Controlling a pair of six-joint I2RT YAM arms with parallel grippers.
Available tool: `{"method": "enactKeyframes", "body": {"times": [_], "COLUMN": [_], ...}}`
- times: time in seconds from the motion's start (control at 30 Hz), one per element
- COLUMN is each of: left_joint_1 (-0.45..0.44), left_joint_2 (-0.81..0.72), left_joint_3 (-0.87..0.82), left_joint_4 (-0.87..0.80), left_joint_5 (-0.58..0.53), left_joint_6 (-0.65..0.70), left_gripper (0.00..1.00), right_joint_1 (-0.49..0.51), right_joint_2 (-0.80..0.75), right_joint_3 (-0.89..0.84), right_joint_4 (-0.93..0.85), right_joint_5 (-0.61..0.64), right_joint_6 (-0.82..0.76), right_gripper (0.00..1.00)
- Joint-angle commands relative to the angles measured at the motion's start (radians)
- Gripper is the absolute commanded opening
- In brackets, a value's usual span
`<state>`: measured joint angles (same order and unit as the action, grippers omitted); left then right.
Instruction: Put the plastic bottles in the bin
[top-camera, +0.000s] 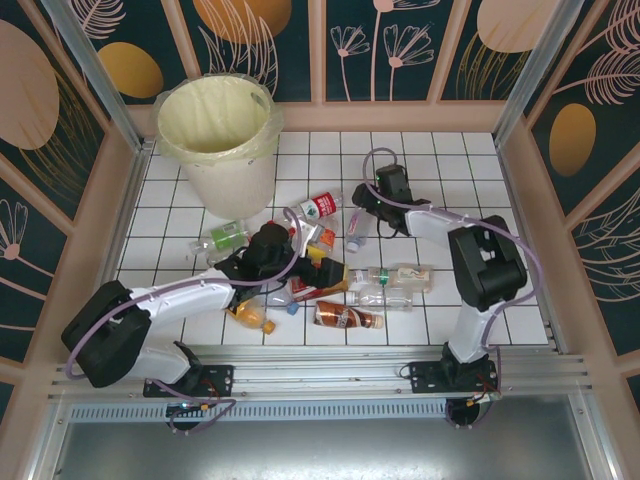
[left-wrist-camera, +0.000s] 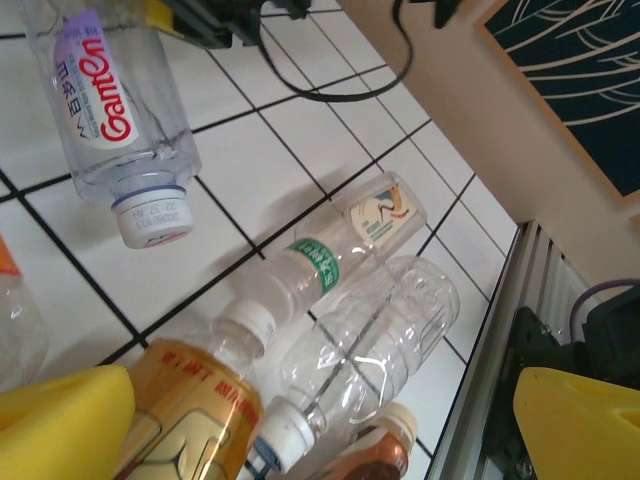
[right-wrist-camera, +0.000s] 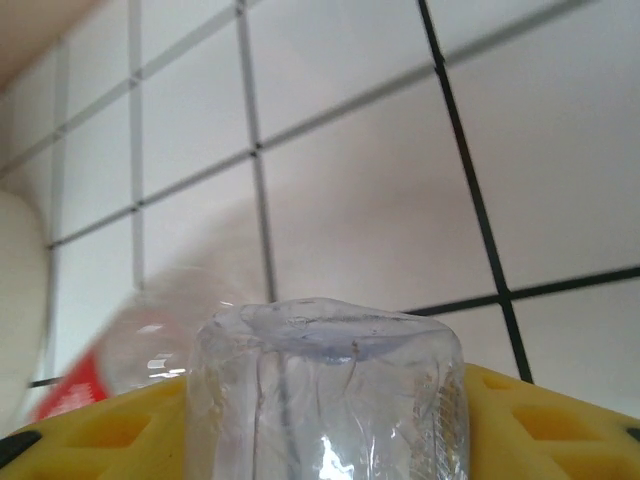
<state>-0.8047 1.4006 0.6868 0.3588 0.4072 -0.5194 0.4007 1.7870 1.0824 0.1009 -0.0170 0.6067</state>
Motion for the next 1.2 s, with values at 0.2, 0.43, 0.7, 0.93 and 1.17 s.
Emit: {"method": "enactKeyframes", "body": {"times": [0.2,0.43,0.7,0.93,1.17], "left_joint_1": [-0.006,-0.005,-0.006,-0.005,-0.006], "left_joint_2": [0.111,0.145,0.183,0.212,0.203], "left_joint_3": [0.104,0.153,0.183,0.19,0.183], "left_joint_4": [0.128,0.135,0.193,0.269,0.32], "left_joint_5": [-0.007,-0.046,-0.015,0.062,0.127], "left_joint_6": [-0.063,-0.11,-0.181,-0.211,-0.208], "left_gripper": [0.94,0.93,0.91,0.89,0.9], "right_joint_1": [0.036,0.054,0.065,0.075,0.091], "right_joint_2": [-0.239,-0.396,-0.513,-0.548,-0.535], "right_joint_3": [-0.056,-0.11,-0.166,-0.181,-0.185], "right_joint_4": [0.014,0.005,-0.005,-0.001,0.011], "right_joint_5": [-0.065,-0.165,-0.27,-0.313,-0.319], "right_joint_6": [-0.111,-0.156,-0.168,-0.175,-0.177], "right_gripper": [0.58,0.58,0.59,0.59,0.59]}}
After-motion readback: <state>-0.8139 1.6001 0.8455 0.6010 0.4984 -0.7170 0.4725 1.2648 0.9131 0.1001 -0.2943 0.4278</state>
